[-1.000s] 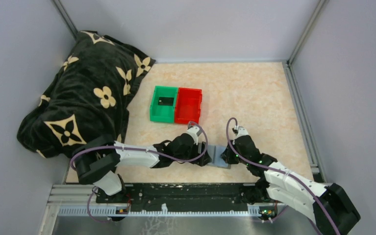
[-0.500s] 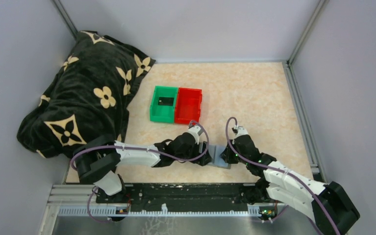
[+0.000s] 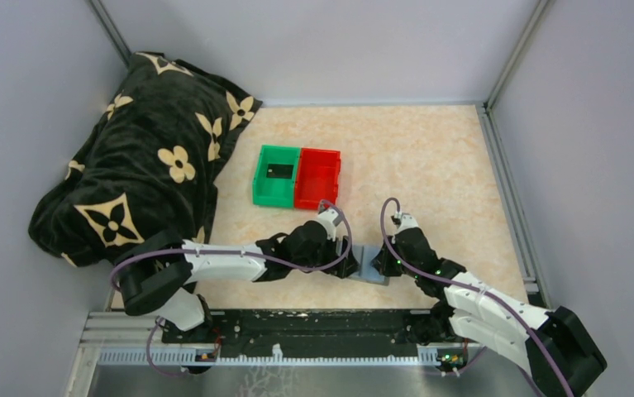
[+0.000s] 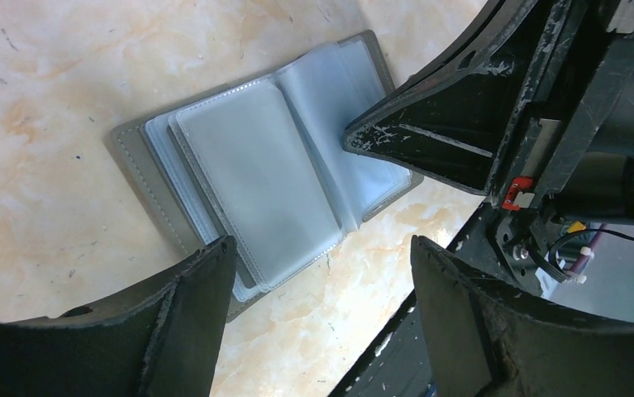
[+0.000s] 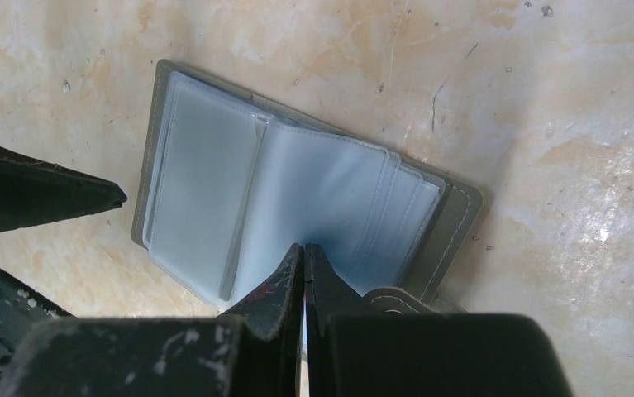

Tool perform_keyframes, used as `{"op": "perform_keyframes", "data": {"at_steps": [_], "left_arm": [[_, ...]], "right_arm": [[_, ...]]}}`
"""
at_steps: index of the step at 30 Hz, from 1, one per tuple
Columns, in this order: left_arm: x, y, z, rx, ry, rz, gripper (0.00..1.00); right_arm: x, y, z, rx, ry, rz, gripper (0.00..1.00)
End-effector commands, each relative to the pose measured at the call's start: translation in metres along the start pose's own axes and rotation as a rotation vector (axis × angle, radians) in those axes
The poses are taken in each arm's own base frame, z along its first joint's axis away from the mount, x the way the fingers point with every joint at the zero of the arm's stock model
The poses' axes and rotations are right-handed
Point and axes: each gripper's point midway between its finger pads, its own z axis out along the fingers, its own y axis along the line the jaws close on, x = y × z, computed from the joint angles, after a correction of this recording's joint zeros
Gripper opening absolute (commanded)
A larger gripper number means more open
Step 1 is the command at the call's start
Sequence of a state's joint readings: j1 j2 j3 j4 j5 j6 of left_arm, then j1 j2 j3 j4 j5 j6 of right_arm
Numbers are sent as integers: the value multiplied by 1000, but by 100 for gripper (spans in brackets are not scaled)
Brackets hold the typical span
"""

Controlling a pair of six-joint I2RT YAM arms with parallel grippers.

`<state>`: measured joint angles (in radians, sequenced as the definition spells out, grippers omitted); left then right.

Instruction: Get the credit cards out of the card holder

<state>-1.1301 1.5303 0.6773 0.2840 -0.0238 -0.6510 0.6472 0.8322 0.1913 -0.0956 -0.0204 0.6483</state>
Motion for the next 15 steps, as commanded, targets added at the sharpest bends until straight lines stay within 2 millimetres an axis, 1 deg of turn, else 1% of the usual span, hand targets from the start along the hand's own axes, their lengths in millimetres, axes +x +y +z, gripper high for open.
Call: {"op": "perform_keyframes", "data": {"at_steps": [1, 3, 11, 15], "left_arm": [[-6, -12, 8, 39, -6, 22, 83], [-4, -11, 10, 38, 1, 23, 83], [6, 2, 19, -6, 24, 23, 83], [7, -2, 19, 13, 31, 23, 83]], "right_arm": [[6, -7, -1, 39, 27, -10, 0], [5, -7, -1, 41, 26, -10, 0], [5, -7, -1, 40, 24, -11, 0], [4, -6, -1, 37, 23, -11, 0]]}}
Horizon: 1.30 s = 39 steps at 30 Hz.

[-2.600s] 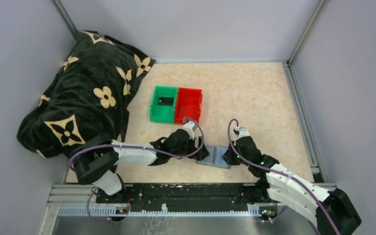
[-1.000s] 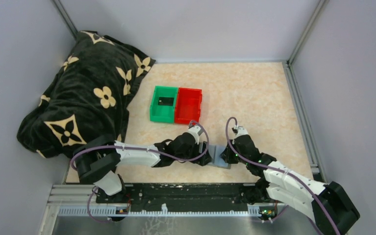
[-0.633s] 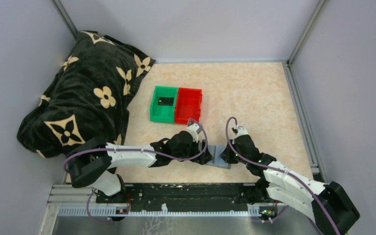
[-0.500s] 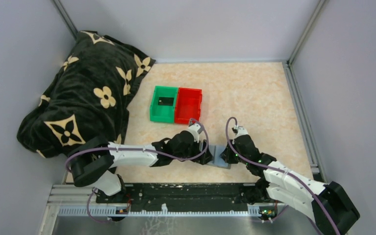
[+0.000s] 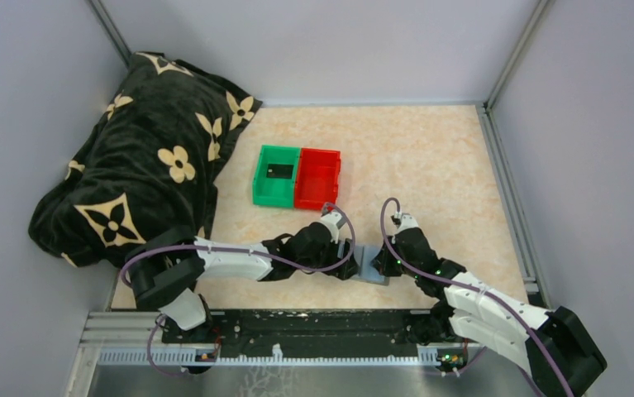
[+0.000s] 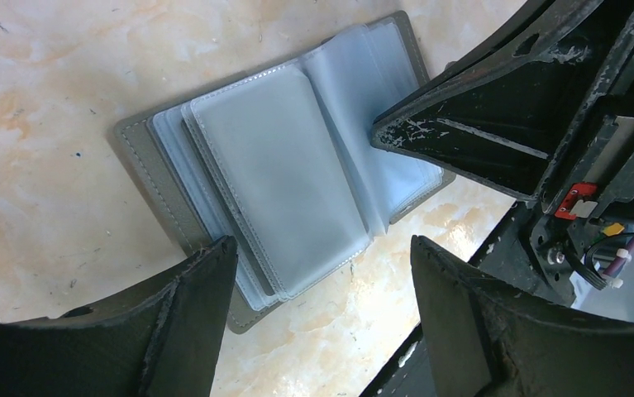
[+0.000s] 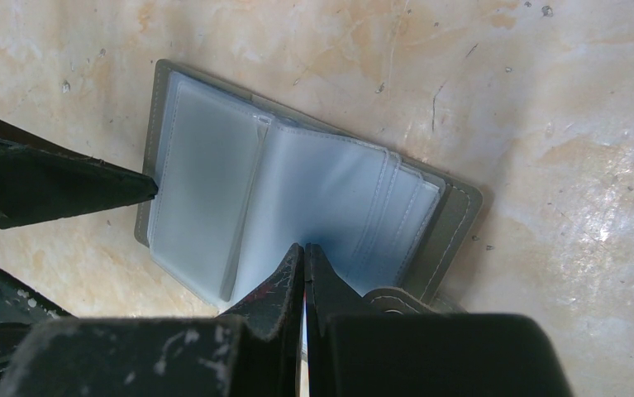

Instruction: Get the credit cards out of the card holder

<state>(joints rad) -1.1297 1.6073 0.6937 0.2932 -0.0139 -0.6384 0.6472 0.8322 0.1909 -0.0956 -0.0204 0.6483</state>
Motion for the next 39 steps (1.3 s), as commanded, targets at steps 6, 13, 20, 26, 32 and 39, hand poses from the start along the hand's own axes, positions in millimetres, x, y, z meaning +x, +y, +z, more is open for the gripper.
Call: {"op": "perform_keyframes", "data": {"at_steps": [6, 13, 20, 26, 32, 39], "left_arm": [[-9, -28, 7, 108, -3, 2, 83], [-13, -44, 8, 179, 4, -10, 82], [-23, -53, -1, 204, -18, 0, 82], [-33, -63, -6, 229, -29, 16, 82], [-37, -67, -8, 240, -39, 26, 81], [-34, -61, -6, 215, -30, 28, 81]], "right_arm": [[4, -7, -1, 40, 23, -13, 0], [4, -7, -1, 40, 20, -11, 0], [4, -7, -1, 42, 20, -11, 0], [4, -7, -1, 42, 18, -10, 0], [4, -7, -2, 41, 14, -9, 0], [3, -7, -2, 39, 9, -8, 0]]}}
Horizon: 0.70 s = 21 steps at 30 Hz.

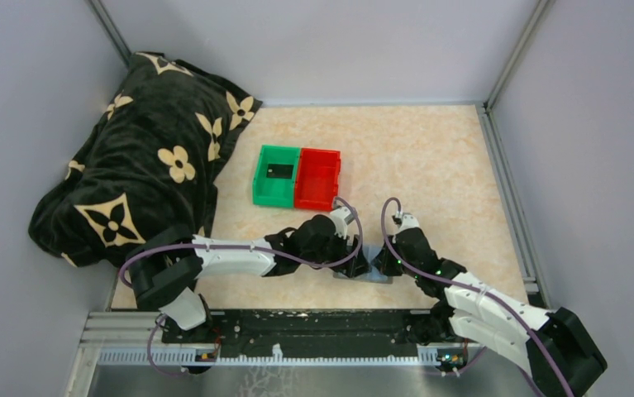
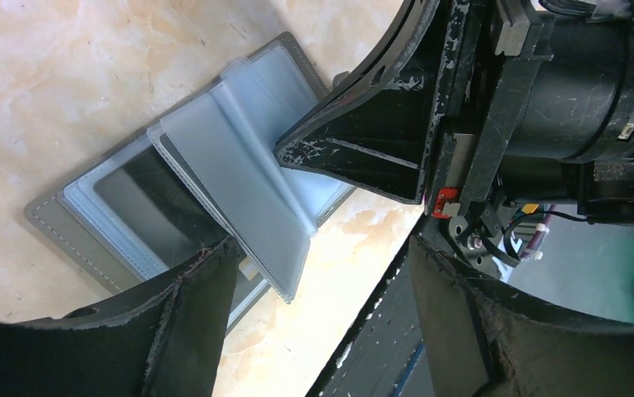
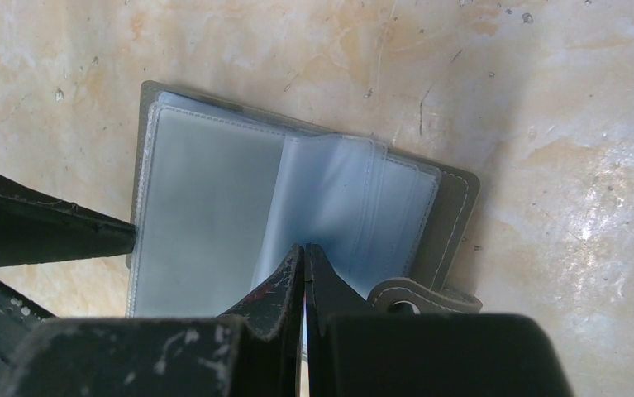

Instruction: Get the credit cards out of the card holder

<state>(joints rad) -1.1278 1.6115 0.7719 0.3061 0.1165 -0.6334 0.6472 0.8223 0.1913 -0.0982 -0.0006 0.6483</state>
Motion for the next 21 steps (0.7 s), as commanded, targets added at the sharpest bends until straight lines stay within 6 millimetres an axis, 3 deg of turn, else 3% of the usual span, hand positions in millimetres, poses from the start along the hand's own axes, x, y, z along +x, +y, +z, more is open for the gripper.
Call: {"op": "perform_keyframes", "data": {"at_steps": [1, 9, 16, 21], "left_arm": [[-15, -19, -2, 60, -38, 23, 81], [-18, -32, 4, 111, -30, 20, 81], [-21, -45, 13, 172, -23, 22, 81], [-16, -49, 24, 201, -1, 18, 81]], "right_arm": [[6, -5, -2, 28, 27, -8, 0], [-2, -2, -9, 4, -29, 2, 0], [-22, 19, -28, -123, -157, 45, 0], [-43, 15, -47, -83, -252, 70, 0]]}}
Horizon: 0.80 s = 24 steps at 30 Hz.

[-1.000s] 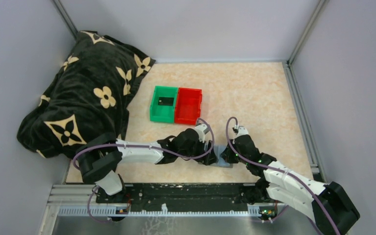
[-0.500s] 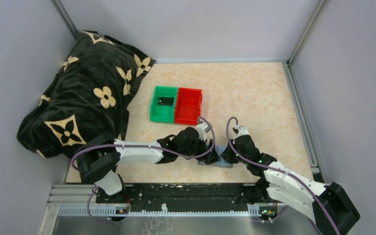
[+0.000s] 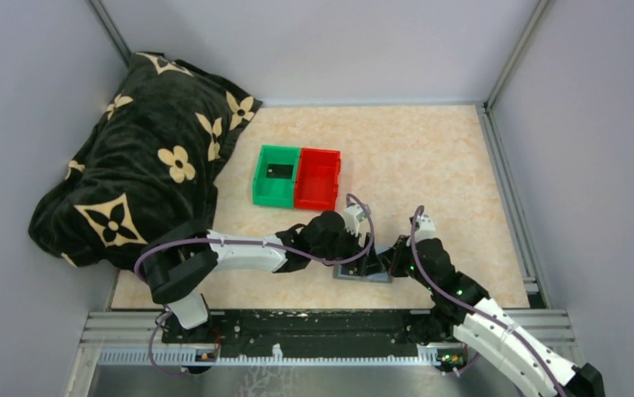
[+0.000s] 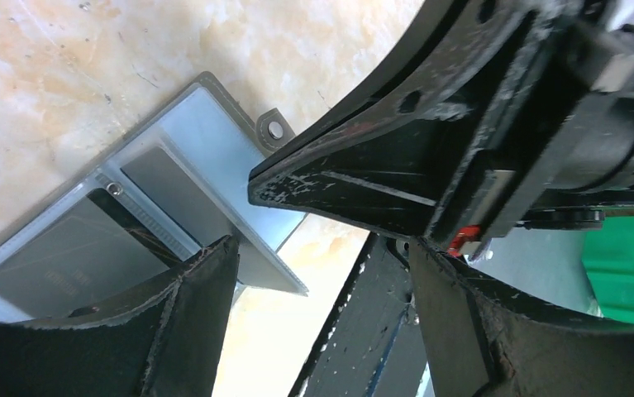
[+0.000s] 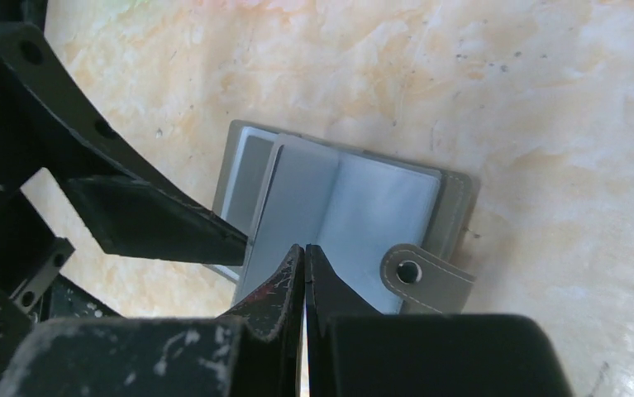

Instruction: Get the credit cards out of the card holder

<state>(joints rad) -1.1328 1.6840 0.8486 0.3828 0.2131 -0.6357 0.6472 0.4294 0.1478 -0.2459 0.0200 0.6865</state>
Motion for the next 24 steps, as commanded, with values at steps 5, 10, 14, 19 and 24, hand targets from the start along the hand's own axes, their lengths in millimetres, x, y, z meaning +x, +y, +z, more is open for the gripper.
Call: {"op": "perform_keyframes", "data": {"at_steps": [5, 10, 14, 19, 24], "left_arm": [[-3, -18, 12, 81, -2, 9, 81], [-9, -16, 6, 60, -26, 35, 82], [-7, -4, 6, 15, -33, 26, 81], [2, 9, 11, 1, -15, -39, 80], [9, 20, 14, -35, -17, -73, 88]], "right_arm": [[-43, 6, -24, 33, -168, 43, 0], [-62, 16, -32, -5, -244, 27, 0], [-61, 21, -27, -15, -216, 2, 0], [-25, 3, -1, 72, -52, 31, 0], [-4, -13, 11, 116, -16, 117, 0]]}}
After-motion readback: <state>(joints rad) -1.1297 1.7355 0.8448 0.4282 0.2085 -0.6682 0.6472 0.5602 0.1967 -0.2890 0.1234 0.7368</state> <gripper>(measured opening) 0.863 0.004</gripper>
